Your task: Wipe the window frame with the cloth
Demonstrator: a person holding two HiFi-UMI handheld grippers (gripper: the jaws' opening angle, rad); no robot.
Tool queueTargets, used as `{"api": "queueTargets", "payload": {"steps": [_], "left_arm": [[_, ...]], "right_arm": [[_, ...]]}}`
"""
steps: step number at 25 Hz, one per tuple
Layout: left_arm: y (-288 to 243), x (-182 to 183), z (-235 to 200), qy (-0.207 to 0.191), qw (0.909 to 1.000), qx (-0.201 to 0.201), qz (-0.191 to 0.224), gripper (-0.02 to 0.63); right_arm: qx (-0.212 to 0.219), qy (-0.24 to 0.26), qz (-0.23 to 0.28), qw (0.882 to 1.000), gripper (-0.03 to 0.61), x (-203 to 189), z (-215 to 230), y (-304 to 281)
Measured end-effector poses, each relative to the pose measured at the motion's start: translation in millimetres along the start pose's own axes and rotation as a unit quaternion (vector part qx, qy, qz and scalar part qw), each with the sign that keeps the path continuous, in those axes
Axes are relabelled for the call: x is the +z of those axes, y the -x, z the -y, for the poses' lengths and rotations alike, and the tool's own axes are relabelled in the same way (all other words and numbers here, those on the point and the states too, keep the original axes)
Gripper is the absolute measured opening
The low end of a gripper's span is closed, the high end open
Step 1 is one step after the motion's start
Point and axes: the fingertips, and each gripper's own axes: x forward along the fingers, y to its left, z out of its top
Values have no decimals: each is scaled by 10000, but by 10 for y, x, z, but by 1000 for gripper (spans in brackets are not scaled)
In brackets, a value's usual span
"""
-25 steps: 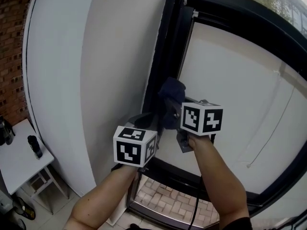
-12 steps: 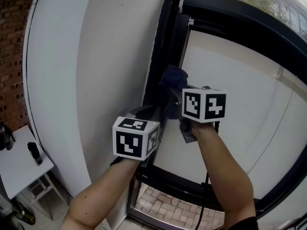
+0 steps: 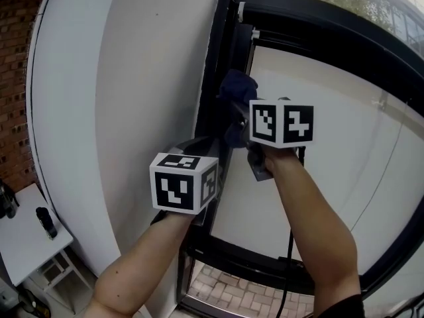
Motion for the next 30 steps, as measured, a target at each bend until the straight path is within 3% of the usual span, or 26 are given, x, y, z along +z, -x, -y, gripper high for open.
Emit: {"api": "queueTargets", "payload": {"steps": [13, 22, 30], "left_arm": [[-235, 398, -69, -71, 9998, -44, 185, -6], [-370, 580, -81, -116, 9995, -82, 265, -6], [-353, 696, -124, -221, 9992, -51, 343, -6]], "right_arm": [[-25, 80, 239, 9997, 135, 565, 141, -96], [-381, 221, 706, 9965, 135, 1183, 378, -49], [-400, 191, 852, 9954, 135, 1315, 379, -80]]}}
